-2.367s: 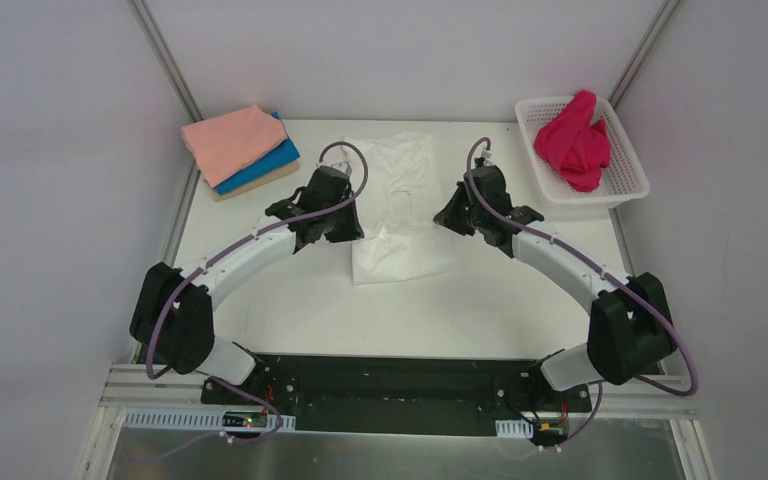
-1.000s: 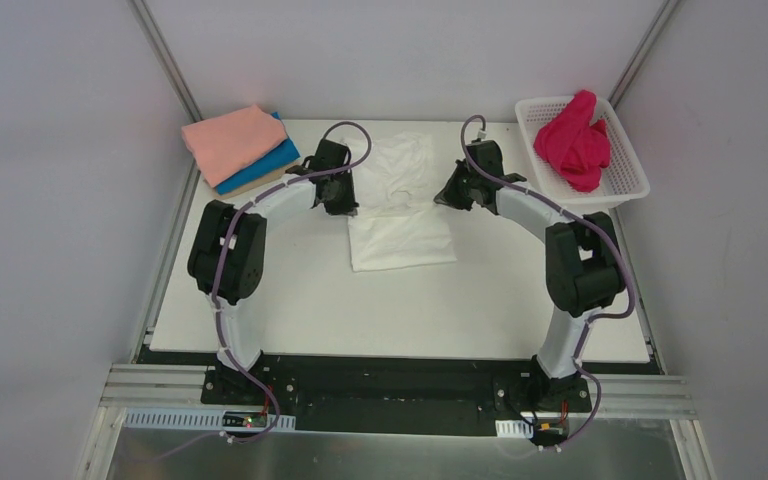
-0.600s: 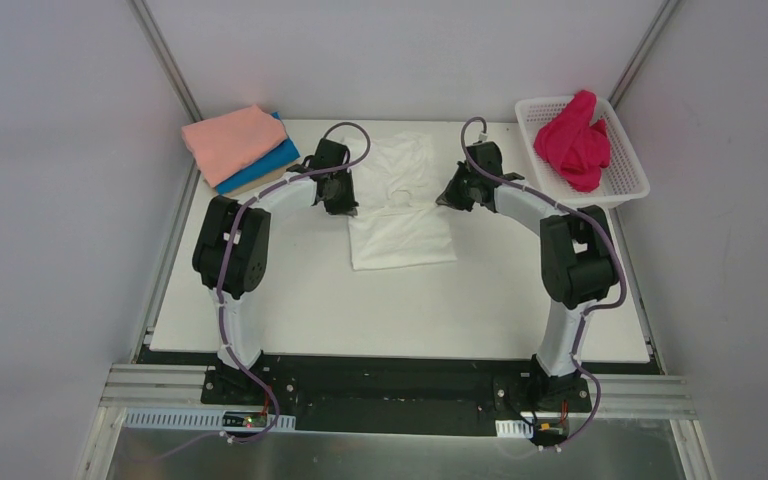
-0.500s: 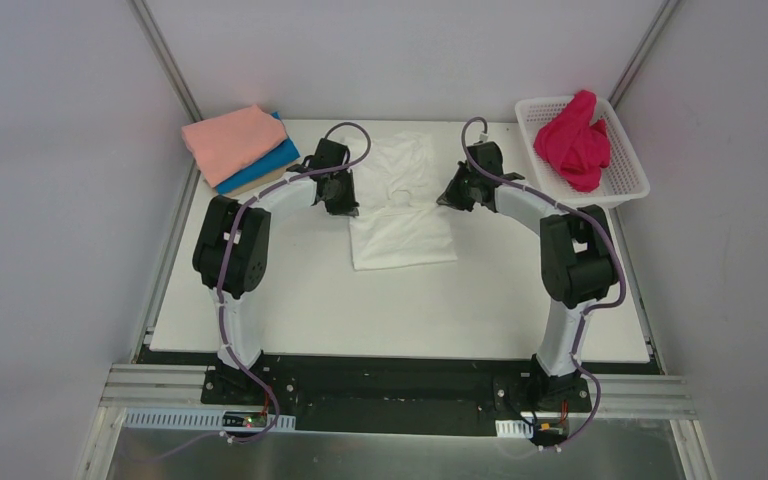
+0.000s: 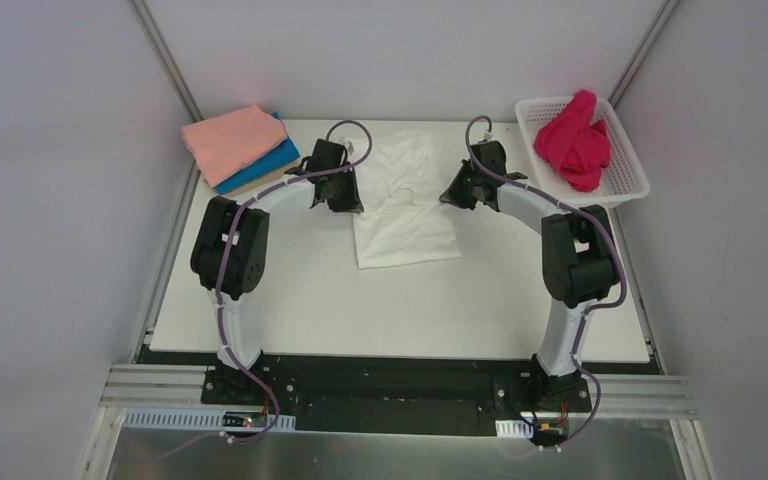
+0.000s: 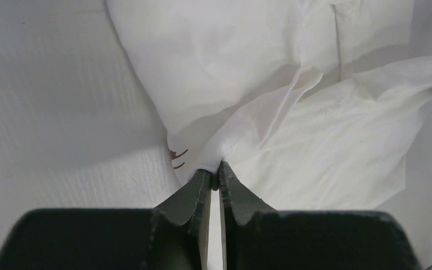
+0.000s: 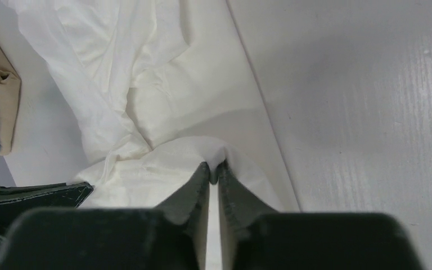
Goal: Fold and stack the t-shirts
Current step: Fold the folded rectangular tshirt in 1/3 of the way
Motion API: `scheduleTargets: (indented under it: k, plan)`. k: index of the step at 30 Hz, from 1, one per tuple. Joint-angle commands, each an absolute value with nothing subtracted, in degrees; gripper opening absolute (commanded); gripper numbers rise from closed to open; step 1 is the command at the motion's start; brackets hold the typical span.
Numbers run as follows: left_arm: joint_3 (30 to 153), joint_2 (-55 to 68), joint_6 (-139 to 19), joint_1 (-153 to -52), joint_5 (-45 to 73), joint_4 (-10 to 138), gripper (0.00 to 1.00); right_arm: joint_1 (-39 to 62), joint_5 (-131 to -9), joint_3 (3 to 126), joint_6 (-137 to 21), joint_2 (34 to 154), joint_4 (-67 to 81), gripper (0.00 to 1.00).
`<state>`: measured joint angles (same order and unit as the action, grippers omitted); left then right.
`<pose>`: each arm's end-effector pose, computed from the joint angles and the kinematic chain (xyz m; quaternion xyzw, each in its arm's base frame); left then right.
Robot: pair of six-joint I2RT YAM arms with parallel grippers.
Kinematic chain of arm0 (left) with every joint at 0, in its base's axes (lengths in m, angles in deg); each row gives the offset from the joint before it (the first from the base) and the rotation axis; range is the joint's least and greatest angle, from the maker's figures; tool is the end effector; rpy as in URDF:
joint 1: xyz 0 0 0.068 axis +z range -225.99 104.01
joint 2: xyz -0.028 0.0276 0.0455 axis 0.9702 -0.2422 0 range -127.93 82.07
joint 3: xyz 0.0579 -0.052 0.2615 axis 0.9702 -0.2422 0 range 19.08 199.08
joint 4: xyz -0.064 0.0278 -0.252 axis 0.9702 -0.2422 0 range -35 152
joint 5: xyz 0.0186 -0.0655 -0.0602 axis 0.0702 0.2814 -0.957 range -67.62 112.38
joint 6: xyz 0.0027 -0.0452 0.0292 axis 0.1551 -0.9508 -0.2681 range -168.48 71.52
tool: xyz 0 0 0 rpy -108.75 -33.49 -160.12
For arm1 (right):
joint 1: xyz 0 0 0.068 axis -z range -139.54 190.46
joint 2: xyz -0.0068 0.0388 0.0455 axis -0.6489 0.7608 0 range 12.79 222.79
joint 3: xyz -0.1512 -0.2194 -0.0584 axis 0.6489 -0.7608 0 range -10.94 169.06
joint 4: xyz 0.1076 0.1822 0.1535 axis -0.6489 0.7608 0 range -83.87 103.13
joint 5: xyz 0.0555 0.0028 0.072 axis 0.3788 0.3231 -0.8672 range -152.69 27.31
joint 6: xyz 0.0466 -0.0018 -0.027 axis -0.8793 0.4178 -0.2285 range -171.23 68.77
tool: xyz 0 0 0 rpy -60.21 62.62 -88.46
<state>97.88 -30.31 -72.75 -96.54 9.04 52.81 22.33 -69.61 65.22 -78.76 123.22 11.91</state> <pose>0.4068 -0.1614 0.1984 0.0170 0.9110 -0.2502 0.3273 0.4093 0.1386 0.2021 0.0487 0.9038 0.2141 0.3673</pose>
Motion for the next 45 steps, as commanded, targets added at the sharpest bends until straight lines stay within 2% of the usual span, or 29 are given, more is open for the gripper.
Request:
scheduleTargets:
  k: [1, 3, 4, 6, 8, 9, 10, 11, 17, 23, 27, 33, 39, 45]
  plan:
    - [98.9, -29.7, -73.1, -95.2, 9.5, 53.4, 0.18, 23.3, -69.9, 66.8, -79.6, 122.5, 11.0, 0.2]
    - [98.9, -29.0, -73.0, -95.1, 10.4, 53.2, 0.42, 23.7, -70.7, 67.8, -80.1, 123.0, 11.2, 0.41]
    - [98.9, -28.5, -73.0, -95.1, 10.6, 53.1, 0.51, 23.9, -71.1, 68.3, -80.3, 122.9, 11.3, 0.47]
    - [99.0, -27.0, -72.9, -95.1, 10.6, 52.9, 0.66, 24.2, -72.0, 68.8, -80.5, 122.1, 11.3, 0.68]
    - [98.5, -25.0, -73.1, -95.1, 11.0, 52.9, 0.95, 24.2, -72.3, 68.2, -80.0, 120.1, 11.2, 0.85]
    - [98.1, -23.7, -73.2, -95.1, 11.3, 52.9, 0.99, 24.2, -72.4, 67.6, -79.9, 118.9, 11.2, 0.91]
    - [97.6, -22.3, -73.4, -95.1, 11.4, 52.9, 0.99, 24.2, -72.8, 66.8, -79.5, 117.7, 11.3, 0.98]
    - [96.8, -21.0, -73.5, -95.1, 11.3, 52.9, 0.99, 24.2, -73.5, 65.8, -79.5, 116.7, 11.4, 0.99]
    - [87.5, -11.2, -76.3, -95.1, 10.3, 53.0, 0.99, 22.4, -82.5, 59.0, -80.3, 113.0, 9.5, 1.0]
    - [74.2, -1.1, -79.0, -95.1, 10.3, 53.0, 0.99, 16.9, -86.6, 60.9, -77.3, 116.5, 10.6, 0.99]
    - [66.4, 5.6, -80.8, -95.1, 12.2, 52.4, 0.99, 15.0, -85.1, 66.1, -76.5, 121.8, 11.6, 1.0]
    - [61.1, 12.5, -82.4, -95.1, 16.2, 49.8, 0.99, 14.3, -84.3, 72.0, -78.6, 130.1, 9.2, 1.0]
    - [59.9, 13.8, -82.5, -95.1, 16.6, 47.6, 0.99, 14.4, -78.9, 79.7, -78.8, 135.9, 7.0, 1.0]
    - [60.0, 13.6, -82.7, -95.1, 15.3, 47.2, 0.99, 14.6, -71.1, 94.2, -76.9, 143.1, 8.5, 1.0]
